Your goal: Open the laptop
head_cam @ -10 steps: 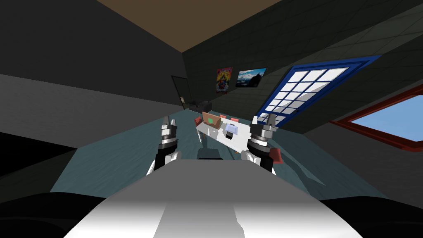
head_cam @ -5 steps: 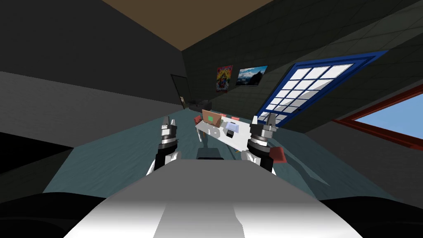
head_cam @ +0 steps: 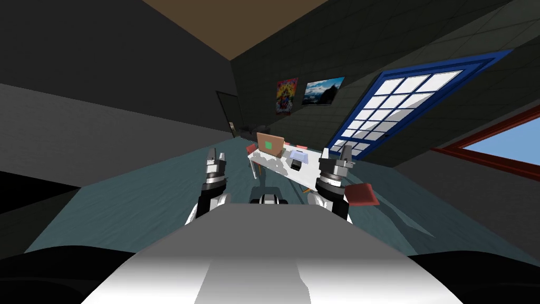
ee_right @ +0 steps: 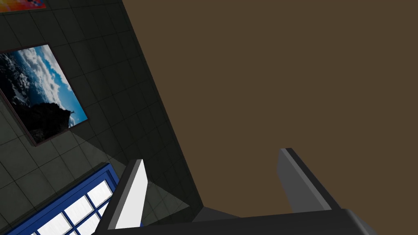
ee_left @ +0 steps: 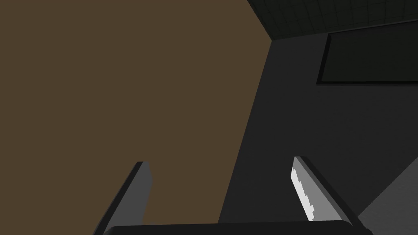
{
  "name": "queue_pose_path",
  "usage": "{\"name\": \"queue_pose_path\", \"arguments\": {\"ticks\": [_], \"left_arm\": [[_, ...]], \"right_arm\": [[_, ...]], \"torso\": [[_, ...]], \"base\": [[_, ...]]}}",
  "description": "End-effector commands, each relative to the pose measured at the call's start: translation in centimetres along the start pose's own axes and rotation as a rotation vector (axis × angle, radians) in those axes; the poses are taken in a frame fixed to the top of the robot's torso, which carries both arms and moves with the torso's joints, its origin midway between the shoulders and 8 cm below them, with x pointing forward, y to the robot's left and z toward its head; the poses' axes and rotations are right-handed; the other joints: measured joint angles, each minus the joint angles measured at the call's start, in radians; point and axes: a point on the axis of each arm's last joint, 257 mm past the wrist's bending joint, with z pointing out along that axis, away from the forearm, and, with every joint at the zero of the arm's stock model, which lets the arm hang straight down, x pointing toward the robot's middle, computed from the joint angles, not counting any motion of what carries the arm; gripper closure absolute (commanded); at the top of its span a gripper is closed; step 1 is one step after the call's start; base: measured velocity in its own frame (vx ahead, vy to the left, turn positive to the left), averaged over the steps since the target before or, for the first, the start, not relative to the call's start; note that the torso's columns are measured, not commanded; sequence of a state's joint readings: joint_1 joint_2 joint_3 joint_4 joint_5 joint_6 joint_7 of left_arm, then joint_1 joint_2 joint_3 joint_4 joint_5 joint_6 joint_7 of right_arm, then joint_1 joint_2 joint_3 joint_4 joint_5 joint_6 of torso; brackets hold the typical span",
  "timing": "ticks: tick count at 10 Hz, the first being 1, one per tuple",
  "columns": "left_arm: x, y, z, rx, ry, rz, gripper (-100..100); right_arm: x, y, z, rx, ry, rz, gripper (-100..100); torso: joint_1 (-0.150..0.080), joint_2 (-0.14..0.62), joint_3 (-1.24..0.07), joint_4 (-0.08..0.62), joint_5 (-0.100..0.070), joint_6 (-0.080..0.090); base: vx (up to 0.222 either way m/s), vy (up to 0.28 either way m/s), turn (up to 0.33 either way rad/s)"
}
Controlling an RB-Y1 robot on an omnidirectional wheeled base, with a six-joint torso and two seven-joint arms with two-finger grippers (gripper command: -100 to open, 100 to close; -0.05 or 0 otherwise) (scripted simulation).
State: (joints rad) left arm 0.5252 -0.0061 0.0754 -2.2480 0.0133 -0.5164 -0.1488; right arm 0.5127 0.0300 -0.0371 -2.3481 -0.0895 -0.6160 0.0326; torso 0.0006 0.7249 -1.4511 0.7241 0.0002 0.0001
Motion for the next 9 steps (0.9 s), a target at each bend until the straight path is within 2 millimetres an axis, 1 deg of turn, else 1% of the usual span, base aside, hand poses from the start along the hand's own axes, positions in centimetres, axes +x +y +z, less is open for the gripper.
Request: {"name": "queue_pose_path", "arguments": {"ticks": [1,6,9], "left_arm": [[1.0,0.3,0.5,-0.004,0.077,0.025,-100],[2.5,1.8,1.5,-0.055,0.184,0.057,-100],[3.1,2.8,2.2,-0.098,0.218,0.067,-100]], "right_arm": [[0.0,0.0,0.0,0.0,0.0,0.0,0],[0.0,0.0,0.0,0.0,0.0,0.0,0],[0.0,0.0,0.0,0.0,0.0,0.0,0]], "torso": [[0.0,0.009,-0.02,0.01,0.0,0.0],[0.0,0.013,-0.025,0.014,0.0,0.0],[-0.001,0.013,-0.025,0.014,0.0,0.0]], "base": [[0.021,0.027,-0.073],[0.042,0.045,-0.124],[0.049,0.063,-0.188]]}}
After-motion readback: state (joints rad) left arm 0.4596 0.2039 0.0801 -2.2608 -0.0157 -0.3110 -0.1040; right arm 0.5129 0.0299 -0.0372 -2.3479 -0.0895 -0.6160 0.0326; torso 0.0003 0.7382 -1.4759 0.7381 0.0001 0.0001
